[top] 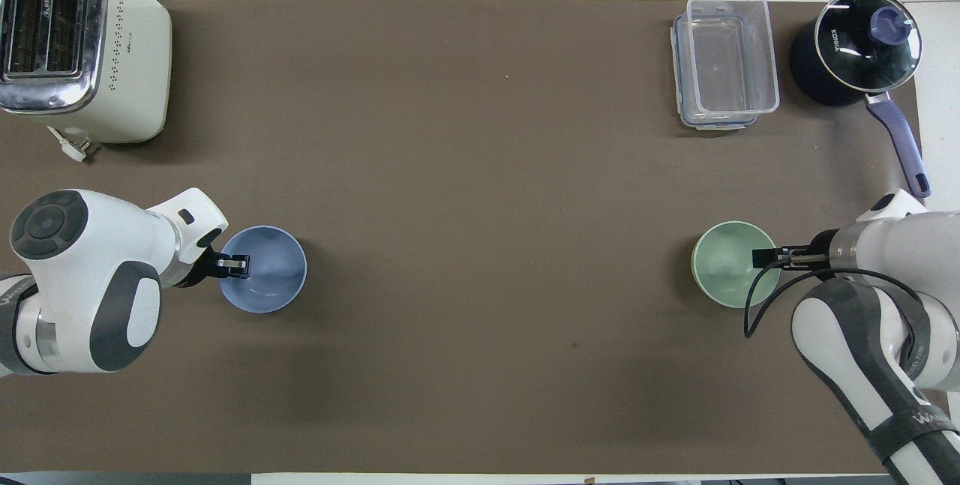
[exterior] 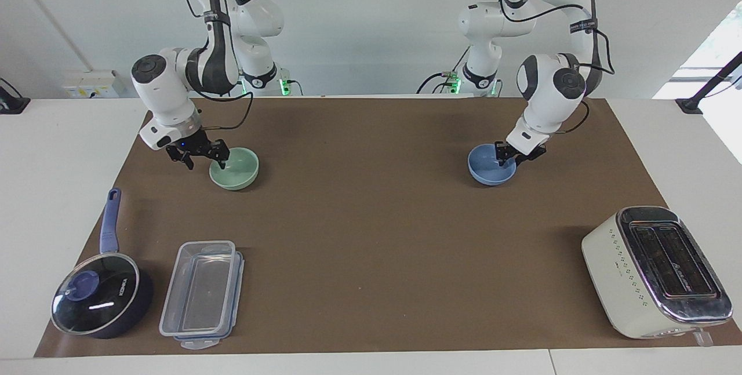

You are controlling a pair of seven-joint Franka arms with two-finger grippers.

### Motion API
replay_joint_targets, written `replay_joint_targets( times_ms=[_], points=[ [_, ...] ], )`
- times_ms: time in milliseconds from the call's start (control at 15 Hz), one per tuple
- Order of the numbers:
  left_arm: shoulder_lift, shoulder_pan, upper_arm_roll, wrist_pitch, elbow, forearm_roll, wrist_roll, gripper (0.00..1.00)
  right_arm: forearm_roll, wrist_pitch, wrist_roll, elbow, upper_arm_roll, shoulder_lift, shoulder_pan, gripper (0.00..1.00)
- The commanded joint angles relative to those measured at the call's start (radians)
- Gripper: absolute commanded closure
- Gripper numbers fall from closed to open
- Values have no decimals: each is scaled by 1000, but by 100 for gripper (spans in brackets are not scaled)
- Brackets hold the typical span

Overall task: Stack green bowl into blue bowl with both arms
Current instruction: 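Grasp the blue bowl with the left gripper while the right gripper grasps the green bowl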

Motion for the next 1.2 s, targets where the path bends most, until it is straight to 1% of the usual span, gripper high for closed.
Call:
replay_joint_targets(
  times_ms=[0,67,133,200,267,333,400,533,667,733,800,867,933,1133],
  points=[
    [-6,-7,7,15,18,8,5,100,18,11,-16,-17,8,-5,-5,20],
    [6,-10,4,-10,68,8,-4,100,18,11,-16,-25,8,-8,-5,33],
    [24,-23,2,-72,145,6,-15,100,18,11,-14,-30,8,-10,-5,66],
    [44,-58,2,-162,244,6,-36,100,18,10,-14,-31,8,-12,-3,88],
    [79,-90,2,-238,333,2,-56,100,18,8,-14,-39,8,-15,0,100],
    [101,-136,2,-283,393,-14,-97,100,19,8,-13,-45,8,-16,0,100],
    [104,-206,2,-277,403,-38,-175,100,19,7,-13,-47,8,-16,0,100],
    [107,-367,2,-199,371,-46,-342,100,21,5,-13,-54,8,-19,-2,100],
    [142,-490,2,-113,343,-48,-438,100,21,-2,-20,-53,8,-21,-2,100],
    [152,-527,2,-72,331,-52,-473,100,21,-4,-23,-51,10,-21,-3,100],
    [181,-559,2,-32,322,-52,-496,100,21,-5,-25,-50,10,-22,-3,100],
    [199,-576,2,-4,322,-54,-503,100,21,-18,-25,-45,10,-39,-2,100],
    [217,-579,2,8,323,-58,-504,100,21,-42,-23,-33,10,-51,-2,100],
    [256,-595,2,50,322,-68,-504,100,24,-165,-14,44,16,-77,0,100]
  ],
)
